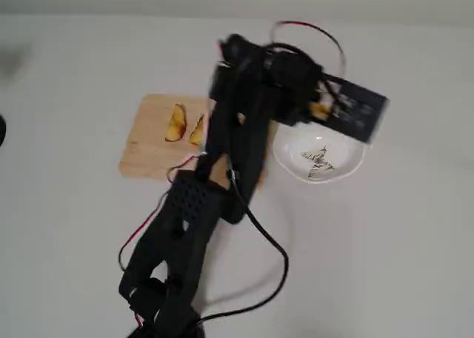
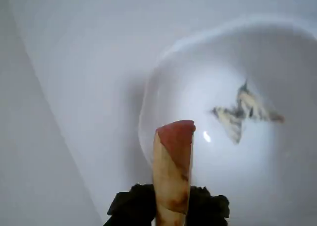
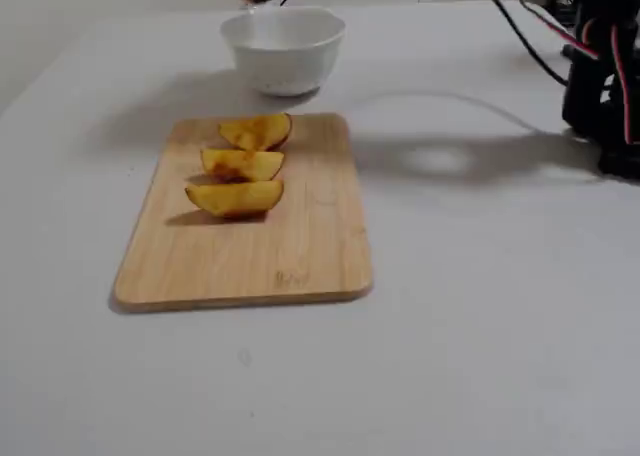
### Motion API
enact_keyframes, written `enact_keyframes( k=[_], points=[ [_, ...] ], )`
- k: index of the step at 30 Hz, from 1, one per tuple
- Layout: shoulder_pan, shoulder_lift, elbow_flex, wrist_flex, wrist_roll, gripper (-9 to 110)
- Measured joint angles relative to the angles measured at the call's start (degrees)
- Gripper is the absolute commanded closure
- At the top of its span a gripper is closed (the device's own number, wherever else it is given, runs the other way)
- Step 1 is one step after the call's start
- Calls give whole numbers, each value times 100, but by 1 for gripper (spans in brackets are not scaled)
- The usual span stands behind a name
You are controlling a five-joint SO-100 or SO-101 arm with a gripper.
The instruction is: Pick up the leftmost apple slice from the cutting board and place it into the bowl
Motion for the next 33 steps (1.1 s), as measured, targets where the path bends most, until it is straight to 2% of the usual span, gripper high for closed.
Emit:
enact_keyframes(
  k=[5, 6, 8, 11, 17, 22, 33],
  points=[
    [290, -141, 0, 9, -167, 69],
    [290, -167, 0, 9, -202, 69],
    [272, -185, 0, 9, -272, 74],
    [281, -193, 0, 9, -343, 101],
    [114, -185, 0, 9, -439, 101],
    [-413, 413, 0, 9, -378, 101],
    [-2180, 4729, -9, 18, -422, 101]
  ],
)
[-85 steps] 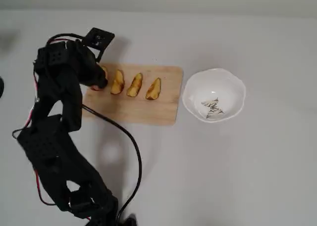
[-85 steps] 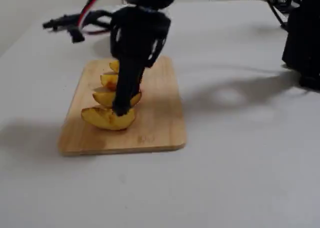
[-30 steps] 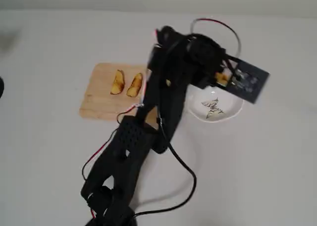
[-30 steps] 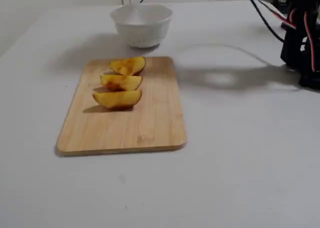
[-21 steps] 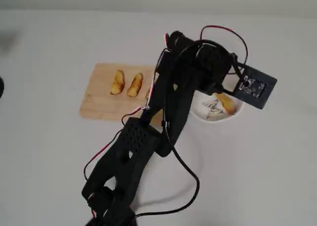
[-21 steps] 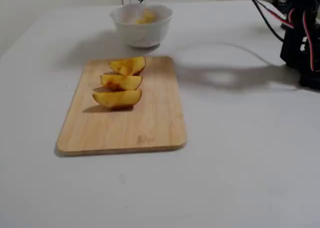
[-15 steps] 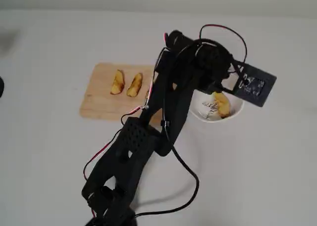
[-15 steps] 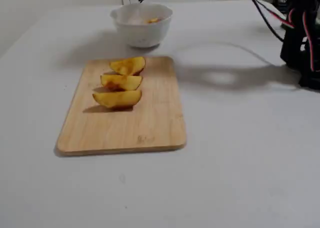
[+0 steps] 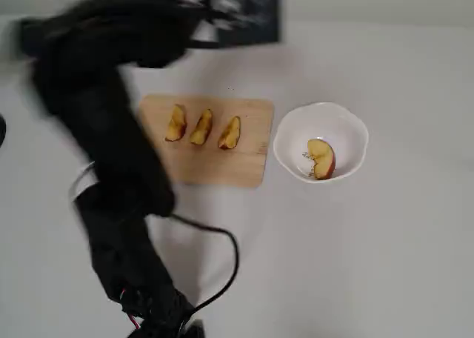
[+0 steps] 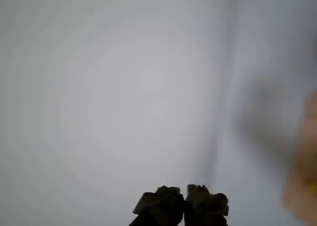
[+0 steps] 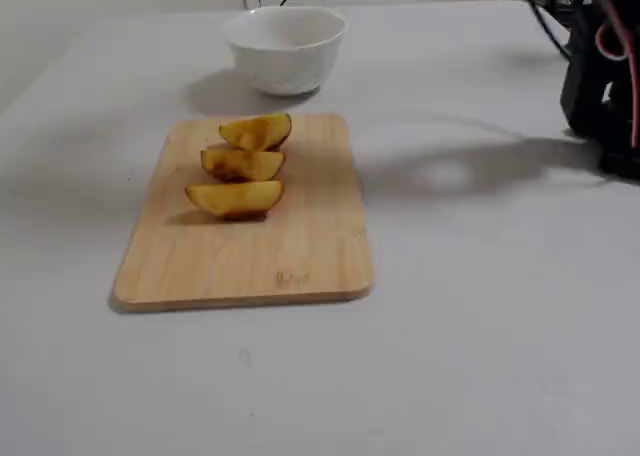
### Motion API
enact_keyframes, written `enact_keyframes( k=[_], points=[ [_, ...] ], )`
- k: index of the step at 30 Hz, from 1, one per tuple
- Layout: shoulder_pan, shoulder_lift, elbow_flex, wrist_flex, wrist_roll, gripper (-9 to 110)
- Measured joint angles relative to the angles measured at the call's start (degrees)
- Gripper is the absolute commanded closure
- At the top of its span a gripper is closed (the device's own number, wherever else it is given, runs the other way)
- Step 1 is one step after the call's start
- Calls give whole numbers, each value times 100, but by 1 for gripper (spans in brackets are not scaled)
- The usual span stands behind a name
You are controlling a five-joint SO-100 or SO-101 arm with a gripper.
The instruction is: Pick up the leftmost apple slice from the cutting board and place it into the bowl
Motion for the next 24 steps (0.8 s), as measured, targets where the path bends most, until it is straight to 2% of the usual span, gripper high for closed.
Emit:
enact_keyframes(
  k=[9, 12, 15, 20, 24],
  points=[
    [-475, 4307, 114, 0, -44, 101],
    [-554, 5502, 659, -26, 44, 101],
    [-782, 6671, 2373, -396, 202, 101],
    [-870, 8886, 6601, -1978, 378, 101],
    [-949, 9905, 9923, -2804, 431, 101]
  ],
)
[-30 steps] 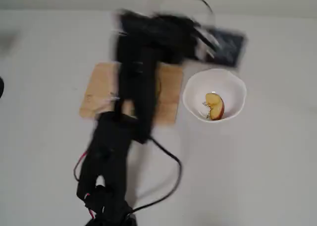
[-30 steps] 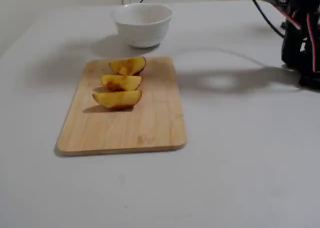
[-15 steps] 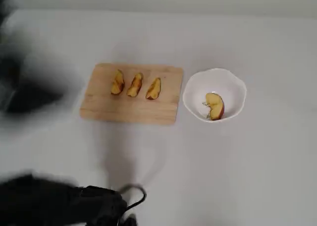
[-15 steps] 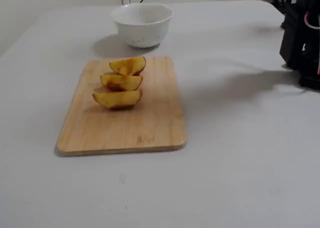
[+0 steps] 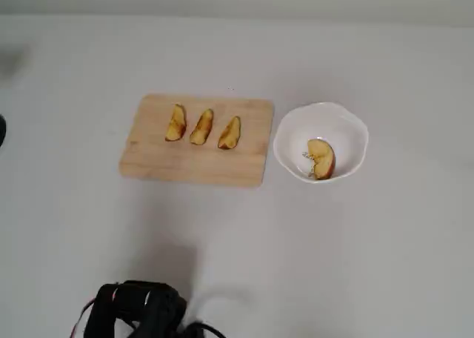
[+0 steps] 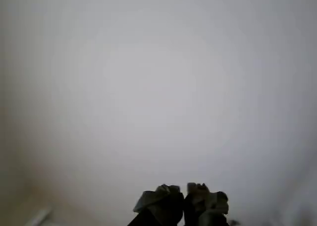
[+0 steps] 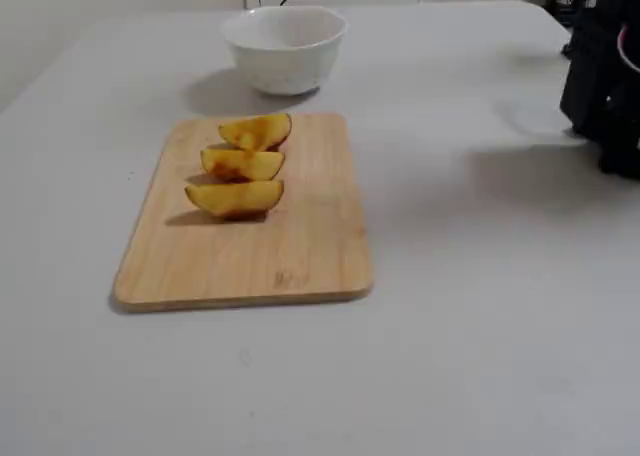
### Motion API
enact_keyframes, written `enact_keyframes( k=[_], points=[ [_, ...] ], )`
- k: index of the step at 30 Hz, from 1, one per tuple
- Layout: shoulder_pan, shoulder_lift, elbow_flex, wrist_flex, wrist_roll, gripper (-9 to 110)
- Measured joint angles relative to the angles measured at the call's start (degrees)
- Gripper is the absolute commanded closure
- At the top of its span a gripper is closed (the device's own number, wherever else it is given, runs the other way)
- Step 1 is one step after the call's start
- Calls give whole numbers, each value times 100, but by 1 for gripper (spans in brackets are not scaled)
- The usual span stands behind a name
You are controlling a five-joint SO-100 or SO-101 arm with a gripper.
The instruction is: Pick up the leftmost apple slice from the cutting board and place it into the bowl
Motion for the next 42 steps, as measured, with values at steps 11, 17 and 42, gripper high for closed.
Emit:
enact_keyframes(
  k=[11, 17, 42],
  points=[
    [352, 1002, 4852, -1143, -123, 101],
    [589, 1002, 6601, -1617, -123, 101],
    [940, 1028, 8903, -2391, -35, 101]
  ],
)
